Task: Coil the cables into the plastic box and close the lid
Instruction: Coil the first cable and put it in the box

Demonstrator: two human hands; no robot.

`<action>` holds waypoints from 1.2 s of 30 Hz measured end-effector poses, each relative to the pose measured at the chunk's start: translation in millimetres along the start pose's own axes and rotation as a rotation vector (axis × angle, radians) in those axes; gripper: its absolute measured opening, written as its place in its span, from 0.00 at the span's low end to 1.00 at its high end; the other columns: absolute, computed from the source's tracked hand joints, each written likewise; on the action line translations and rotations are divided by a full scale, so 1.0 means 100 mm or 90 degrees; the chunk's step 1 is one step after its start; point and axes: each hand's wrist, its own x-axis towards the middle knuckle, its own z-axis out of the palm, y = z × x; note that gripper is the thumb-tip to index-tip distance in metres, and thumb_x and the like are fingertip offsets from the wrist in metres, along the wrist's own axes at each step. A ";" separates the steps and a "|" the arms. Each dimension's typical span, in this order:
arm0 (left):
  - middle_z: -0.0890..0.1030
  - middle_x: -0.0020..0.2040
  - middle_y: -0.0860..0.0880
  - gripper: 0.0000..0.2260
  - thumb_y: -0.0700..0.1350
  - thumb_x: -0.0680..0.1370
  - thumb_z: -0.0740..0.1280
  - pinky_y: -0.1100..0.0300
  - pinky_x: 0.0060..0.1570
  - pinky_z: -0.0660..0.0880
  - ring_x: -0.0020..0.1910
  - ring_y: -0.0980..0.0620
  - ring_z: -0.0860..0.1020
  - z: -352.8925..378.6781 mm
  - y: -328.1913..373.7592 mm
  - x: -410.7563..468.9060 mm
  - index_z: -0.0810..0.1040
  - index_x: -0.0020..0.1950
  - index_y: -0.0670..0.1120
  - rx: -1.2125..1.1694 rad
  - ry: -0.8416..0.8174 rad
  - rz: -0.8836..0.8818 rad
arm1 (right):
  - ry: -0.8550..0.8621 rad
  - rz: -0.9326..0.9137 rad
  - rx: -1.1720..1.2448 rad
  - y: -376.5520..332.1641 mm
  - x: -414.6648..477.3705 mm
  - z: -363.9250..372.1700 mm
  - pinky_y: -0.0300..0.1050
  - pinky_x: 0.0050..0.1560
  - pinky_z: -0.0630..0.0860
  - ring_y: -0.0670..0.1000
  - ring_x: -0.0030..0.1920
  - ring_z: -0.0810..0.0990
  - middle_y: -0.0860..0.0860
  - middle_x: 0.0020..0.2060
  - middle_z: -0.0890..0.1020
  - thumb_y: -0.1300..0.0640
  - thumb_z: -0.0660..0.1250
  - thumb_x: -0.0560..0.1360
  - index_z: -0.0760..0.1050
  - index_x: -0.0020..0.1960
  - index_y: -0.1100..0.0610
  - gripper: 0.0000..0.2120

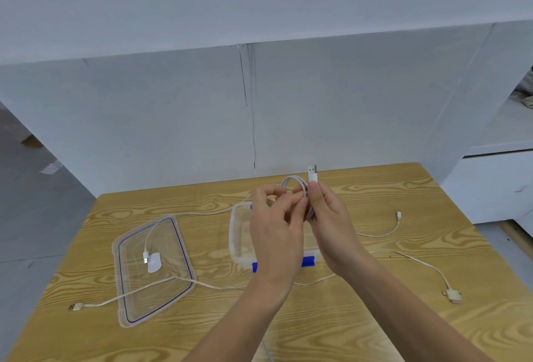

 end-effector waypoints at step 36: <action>0.67 0.25 0.51 0.07 0.42 0.78 0.62 0.69 0.14 0.59 0.19 0.58 0.64 -0.91 -0.97 0.47 0.75 0.44 0.40 -0.440 -0.246 -0.662 | -0.169 0.095 0.149 -0.29 0.44 -0.31 0.39 0.25 0.61 0.45 0.21 0.56 0.45 0.20 0.59 0.53 0.52 0.82 0.70 0.41 0.58 0.15</action>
